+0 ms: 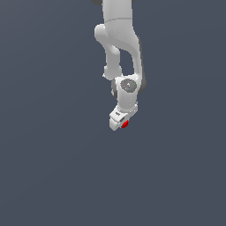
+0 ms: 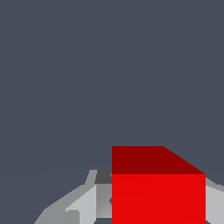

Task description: Pick up the red cube and move it to a goal position.

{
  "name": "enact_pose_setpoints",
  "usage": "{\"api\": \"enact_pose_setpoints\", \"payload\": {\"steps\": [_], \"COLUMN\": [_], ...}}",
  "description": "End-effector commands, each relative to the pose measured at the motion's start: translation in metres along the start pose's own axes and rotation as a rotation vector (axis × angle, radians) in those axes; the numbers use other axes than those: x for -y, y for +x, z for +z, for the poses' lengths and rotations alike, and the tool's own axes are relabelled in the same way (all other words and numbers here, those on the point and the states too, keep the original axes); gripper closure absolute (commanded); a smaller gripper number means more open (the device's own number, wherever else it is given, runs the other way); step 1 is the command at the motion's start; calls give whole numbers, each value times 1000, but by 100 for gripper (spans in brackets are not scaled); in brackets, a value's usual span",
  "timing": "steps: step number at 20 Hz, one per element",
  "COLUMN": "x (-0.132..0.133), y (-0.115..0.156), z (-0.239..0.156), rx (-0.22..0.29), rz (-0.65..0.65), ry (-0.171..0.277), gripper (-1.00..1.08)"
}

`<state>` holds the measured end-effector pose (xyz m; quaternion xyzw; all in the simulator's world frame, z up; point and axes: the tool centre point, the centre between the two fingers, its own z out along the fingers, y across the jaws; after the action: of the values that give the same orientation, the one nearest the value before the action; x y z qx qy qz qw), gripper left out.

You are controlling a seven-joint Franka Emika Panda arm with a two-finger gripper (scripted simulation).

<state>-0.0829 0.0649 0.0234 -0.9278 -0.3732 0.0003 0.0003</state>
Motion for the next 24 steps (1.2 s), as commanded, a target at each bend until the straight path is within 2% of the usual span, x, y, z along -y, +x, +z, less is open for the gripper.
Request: {"api": "enact_pose_setpoints", "payload": {"steps": [1,7,18,24], "x": [-3,-17,-54,-69], "y": [5,26,84,107], "z": [-5,-22,-69,-86], "rx": [-1,-2,-2,-1], "rz": [0,0,0,0], "ry": [-1,0,0,0], "gripper": [108,108,108,108]}}
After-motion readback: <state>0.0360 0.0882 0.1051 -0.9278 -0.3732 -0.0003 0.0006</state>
